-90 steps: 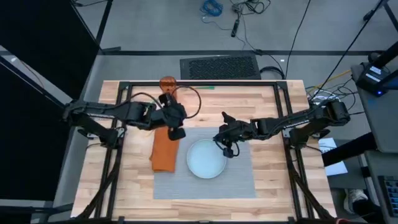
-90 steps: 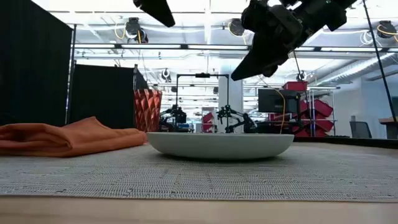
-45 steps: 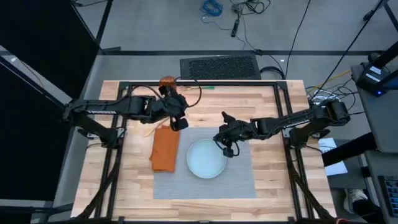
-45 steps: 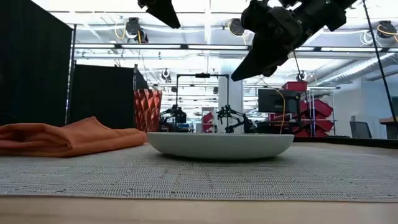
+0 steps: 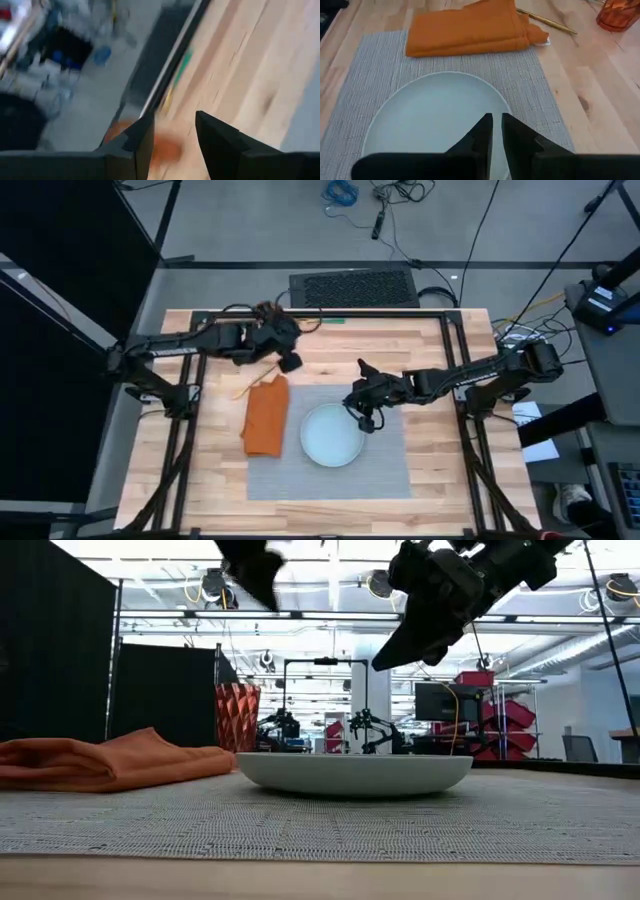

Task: Set table place
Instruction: Put the orange cup on the top right of the table

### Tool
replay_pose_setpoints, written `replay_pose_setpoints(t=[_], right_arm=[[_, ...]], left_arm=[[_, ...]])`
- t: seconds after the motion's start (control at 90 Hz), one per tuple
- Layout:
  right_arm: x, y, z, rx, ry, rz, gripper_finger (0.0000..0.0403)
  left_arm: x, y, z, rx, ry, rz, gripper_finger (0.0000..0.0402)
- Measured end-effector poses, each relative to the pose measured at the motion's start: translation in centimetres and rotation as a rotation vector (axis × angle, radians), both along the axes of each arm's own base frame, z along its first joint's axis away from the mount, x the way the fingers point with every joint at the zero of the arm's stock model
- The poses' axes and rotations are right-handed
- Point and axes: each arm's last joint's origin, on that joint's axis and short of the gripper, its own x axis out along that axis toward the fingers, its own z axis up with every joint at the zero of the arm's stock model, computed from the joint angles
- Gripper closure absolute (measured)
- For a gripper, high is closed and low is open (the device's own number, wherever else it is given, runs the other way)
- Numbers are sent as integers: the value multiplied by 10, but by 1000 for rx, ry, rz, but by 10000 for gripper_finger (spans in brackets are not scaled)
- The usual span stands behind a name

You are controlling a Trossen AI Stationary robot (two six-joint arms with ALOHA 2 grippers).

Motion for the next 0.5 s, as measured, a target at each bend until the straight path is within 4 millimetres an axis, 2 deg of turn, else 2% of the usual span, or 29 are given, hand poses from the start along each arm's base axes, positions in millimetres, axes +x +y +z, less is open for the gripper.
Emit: replay_pose_setpoints(t=[0.144,0.256,0.356,0.5], right_arm=[[0,2,0,16,0,-3,376],[0,2,0,16,0,-3,376],[0,1,0,14,1,-2,376],[0,1,0,9,0,1,376]], left_arm=[[-12,17,-11,-79,149,28,272],[-19,27,-12,-109,215,6,272],[-23,34,-5,-132,236,-23,270],[-31,41,22,-143,240,-84,256]])
